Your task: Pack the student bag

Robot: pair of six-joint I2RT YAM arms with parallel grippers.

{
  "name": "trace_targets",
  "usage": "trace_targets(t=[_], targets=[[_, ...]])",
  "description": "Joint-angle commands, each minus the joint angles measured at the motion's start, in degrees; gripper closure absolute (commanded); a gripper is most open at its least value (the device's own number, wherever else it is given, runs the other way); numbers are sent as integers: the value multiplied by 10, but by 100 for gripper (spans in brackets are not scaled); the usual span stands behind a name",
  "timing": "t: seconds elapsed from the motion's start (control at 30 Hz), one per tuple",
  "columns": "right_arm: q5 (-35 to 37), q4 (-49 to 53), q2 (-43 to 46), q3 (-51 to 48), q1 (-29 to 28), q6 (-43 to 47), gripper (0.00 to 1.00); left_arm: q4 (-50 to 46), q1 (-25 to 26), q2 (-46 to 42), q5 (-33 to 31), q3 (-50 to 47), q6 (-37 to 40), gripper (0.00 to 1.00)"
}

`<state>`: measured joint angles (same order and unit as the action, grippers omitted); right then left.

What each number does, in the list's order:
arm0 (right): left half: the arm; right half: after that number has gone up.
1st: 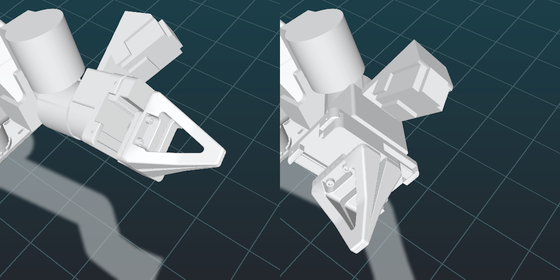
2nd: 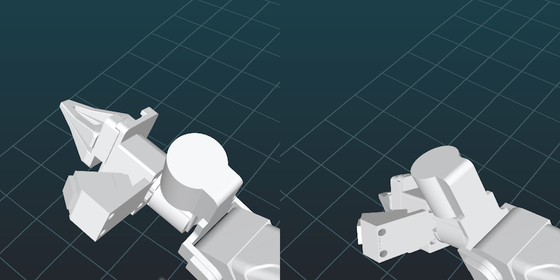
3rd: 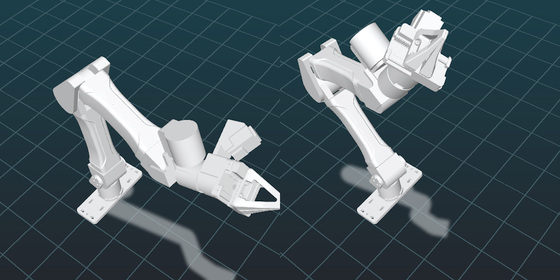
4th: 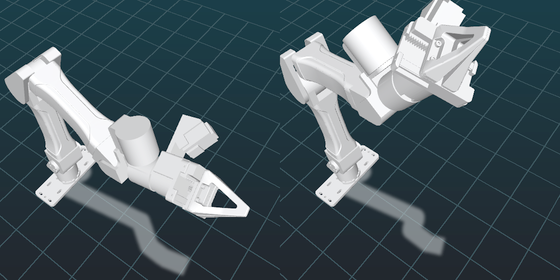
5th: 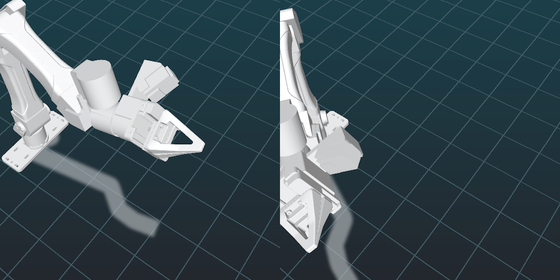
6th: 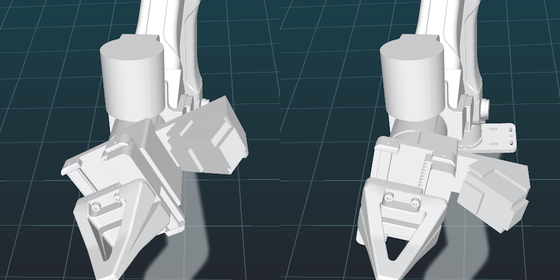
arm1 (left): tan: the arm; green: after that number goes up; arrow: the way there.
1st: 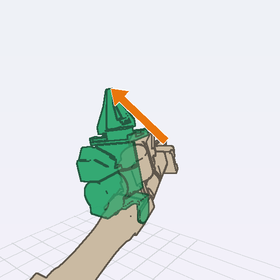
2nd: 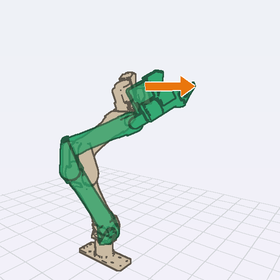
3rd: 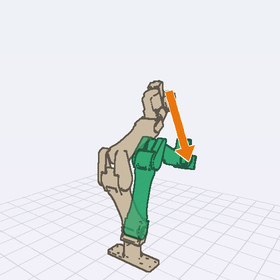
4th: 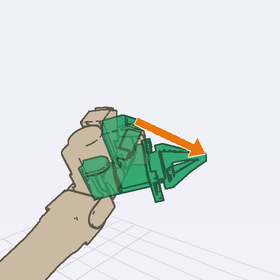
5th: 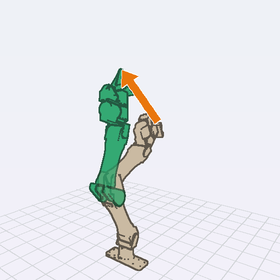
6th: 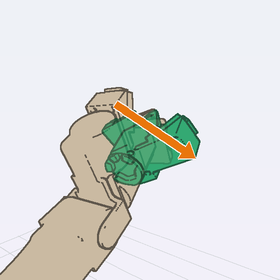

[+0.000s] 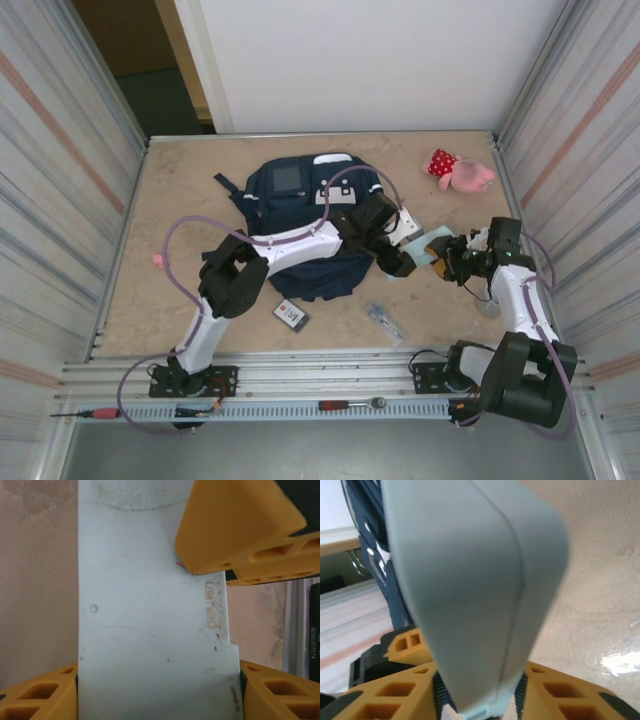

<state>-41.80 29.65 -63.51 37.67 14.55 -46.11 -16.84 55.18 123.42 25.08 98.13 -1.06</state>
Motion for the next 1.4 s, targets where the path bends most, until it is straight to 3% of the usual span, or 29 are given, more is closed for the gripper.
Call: trace_targets(t=[0.0,0.17,0.33,0.47,0.7,0.9,1.37], targets=[[1,-24,6,11,-4,-20,70,20,0,-50,26,-11,-21,43],[10,0,29,33,0,-2,85,8,-15,-89,2,-40,-13,21],[13,43,31,63,-1,37,91,-16,-67,-171,-10,-104,23,13],[-10,55,32,78,-5,54,91,-79,-133,-238,-19,-154,117,11],[-22,87,15,115,-44,89,90,-233,-243,-287,37,-197,347,9],[-9,73,7,116,-78,80,89,-276,-277,-297,56,-234,478,8],[2,63,5,115,-114,69,89,-141,-277,-241,-79,-266,447,11]])
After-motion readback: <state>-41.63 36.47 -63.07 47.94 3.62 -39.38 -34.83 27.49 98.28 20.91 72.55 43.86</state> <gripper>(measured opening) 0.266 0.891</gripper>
